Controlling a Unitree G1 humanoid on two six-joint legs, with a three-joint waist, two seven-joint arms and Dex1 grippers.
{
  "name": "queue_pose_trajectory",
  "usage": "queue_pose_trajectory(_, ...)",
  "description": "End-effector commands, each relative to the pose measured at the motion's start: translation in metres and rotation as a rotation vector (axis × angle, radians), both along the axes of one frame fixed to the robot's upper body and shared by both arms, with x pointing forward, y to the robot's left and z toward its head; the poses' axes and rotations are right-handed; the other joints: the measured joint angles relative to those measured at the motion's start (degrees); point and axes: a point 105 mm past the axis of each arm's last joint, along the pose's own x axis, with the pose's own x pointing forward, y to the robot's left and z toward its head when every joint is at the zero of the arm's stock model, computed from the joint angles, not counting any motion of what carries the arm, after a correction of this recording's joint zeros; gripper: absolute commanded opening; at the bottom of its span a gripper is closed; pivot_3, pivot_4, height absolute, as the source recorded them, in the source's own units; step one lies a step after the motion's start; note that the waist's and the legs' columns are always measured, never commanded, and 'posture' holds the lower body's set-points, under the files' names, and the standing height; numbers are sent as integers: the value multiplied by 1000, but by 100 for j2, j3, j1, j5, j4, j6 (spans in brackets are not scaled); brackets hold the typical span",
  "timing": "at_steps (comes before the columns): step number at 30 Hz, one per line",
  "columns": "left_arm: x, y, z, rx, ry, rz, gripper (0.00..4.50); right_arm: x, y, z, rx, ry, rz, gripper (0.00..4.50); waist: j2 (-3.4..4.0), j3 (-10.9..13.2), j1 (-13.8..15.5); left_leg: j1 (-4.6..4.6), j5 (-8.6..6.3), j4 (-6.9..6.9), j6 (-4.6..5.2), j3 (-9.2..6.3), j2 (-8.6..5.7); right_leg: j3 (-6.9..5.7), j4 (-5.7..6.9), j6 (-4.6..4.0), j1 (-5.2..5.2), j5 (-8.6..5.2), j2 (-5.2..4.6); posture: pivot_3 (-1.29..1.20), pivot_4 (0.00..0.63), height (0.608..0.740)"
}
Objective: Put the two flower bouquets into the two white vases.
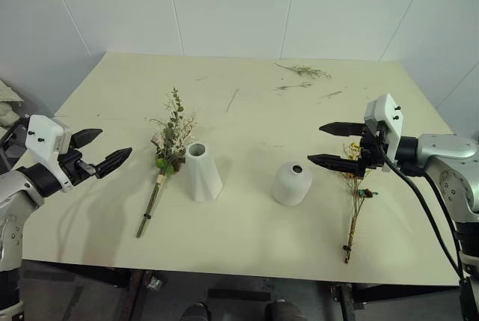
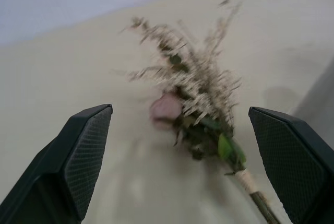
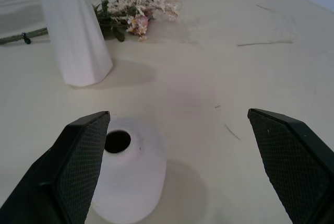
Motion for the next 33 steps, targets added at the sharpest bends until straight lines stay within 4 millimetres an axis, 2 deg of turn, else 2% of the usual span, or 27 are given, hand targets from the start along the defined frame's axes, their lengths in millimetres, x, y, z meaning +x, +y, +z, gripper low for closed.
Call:
queue_pose_trajectory(1,-6,-1,5,-20,81,70,4500,-8,5,9,3,-50,82,4476,-1,0,-2,0,0,0,0,0,-1,1,0,0,0,0,-1,0,150,740)
queue_pose_trajectory(3,-9,-1,3,-32,127,80,4500,-10,8,10,0,-58,112,4476,-2,1,-5,0,0,0,0,1,-2,1,-2,1,1,0,-2,0,150,740)
queue_pose_trajectory(7,-12,-9,-10,-49,288,110,4500,-20,2,15,-8,-96,195,4476,-4,2,-13,1,0,0,-1,1,-1,1,-2,1,1,0,0,0,150,740)
queue_pose_trajectory(10,-8,-18,-20,-43,379,124,4500,-31,0,19,-1,-97,268,4476,-4,3,-8,1,0,0,-1,1,-1,1,0,1,1,0,1,0,150,740)
queue_pose_trajectory(14,-6,-30,-32,-30,505,115,4500,-35,-3,26,14,-115,303,4476,-5,4,-6,2,1,2,-3,1,-3,1,0,1,3,1,0,0,150,740)
queue_pose_trajectory(21,-3,-49,-42,-35,592,71,4500,-33,-9,28,15,-128,263,4476,-6,4,-13,2,0,0,-7,1,-2,2,-2,1,0,1,1,0,150,740)
queue_pose_trajectory(25,-1,-49,-54,-4,654,80,4500,-32,-12,25,14,-125,236,4476,-7,5,-1,1,0,1,-10,1,-3,2,-4,1,1,1,1,0,150,740)
queue_pose_trajectory(32,15,-56,-62,40,667,56,4500,-32,-9,24,20,-131,212,4476,-7,5,-4,1,1,3,-13,1,-4,3,-2,1,1,1,1,0,150,740)
queue_pose_trajectory(33,19,-55,-62,41,658,66,4304,-32,-10,24,21,-131,207,4494,-7,5,-3,1,1,3,-13,2,-4,4,-2,1,2,1,1,0,150,740)
